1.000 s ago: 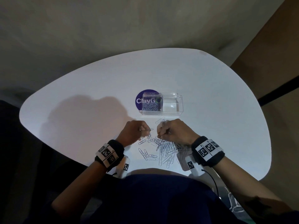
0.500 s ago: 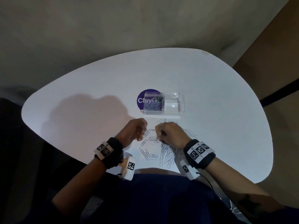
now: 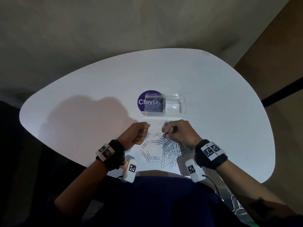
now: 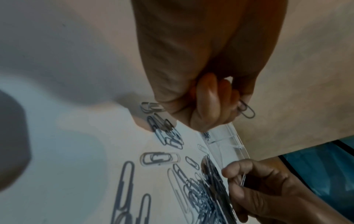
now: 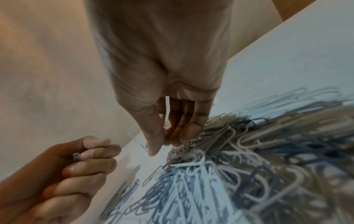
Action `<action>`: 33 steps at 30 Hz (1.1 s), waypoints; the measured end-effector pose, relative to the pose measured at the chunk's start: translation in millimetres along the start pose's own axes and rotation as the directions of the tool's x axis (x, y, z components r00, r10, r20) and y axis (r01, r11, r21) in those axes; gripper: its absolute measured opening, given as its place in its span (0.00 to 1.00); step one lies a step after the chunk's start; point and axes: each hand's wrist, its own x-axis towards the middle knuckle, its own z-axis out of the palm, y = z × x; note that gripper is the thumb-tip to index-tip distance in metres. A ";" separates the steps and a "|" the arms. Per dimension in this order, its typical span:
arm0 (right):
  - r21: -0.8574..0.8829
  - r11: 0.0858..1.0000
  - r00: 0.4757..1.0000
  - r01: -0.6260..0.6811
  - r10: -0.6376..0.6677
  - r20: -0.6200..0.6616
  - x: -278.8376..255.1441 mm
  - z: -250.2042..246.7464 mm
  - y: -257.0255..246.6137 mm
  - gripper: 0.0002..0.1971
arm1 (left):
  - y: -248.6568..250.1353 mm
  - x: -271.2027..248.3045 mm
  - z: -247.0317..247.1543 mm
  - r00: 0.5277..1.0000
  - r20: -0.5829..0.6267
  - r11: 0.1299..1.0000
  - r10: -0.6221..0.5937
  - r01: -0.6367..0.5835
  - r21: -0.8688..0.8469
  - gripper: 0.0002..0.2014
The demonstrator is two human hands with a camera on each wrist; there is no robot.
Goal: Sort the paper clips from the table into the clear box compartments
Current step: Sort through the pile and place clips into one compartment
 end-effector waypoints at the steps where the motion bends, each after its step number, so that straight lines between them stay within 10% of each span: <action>1: 0.014 1.000 1.000 -0.001 0.001 -0.010 -0.3 -1.0 0.5 0.07 | -0.6 -0.8 -0.4 0.999 0.032 1.000 0.025 -0.025 0.003 0.15; 9: 0.418 0.885 0.973 -0.205 0.230 -0.008 2.1 -12.4 1.3 0.04 | -3.8 1.2 -2.8 0.991 0.134 0.988 0.009 0.012 -0.153 0.11; 13: -0.039 0.998 0.984 -0.055 0.048 -0.171 6.1 -11.3 -0.1 0.07 | -1.3 3.7 0.5 0.996 0.084 0.996 -0.038 0.044 -0.072 0.22; 19: -0.425 0.903 0.998 0.056 -0.059 0.006 9.9 -1.9 -5.8 0.07 | 3.6 2.8 12.3 0.990 -0.072 0.946 0.118 -0.090 0.310 0.16; 23: -0.469 0.883 1.000 0.016 -0.013 0.009 9.0 -0.7 -5.4 0.03 | -1.3 7.3 17.1 0.927 -0.038 0.546 0.373 -0.186 0.817 0.07; 27: -0.498 0.867 0.999 0.002 -0.023 -0.036 5.7 -7.1 -6.5 0.05 | -10.5 13.6 22.2 0.903 0.016 0.244 0.430 -0.133 0.961 0.10; 33: -0.519 0.852 0.996 0.069 -0.090 -0.014 3.9 1.4 -9.0 0.06 | -12.5 19.8 25.8 0.872 0.091 -0.003 0.480 -0.103 0.995 0.07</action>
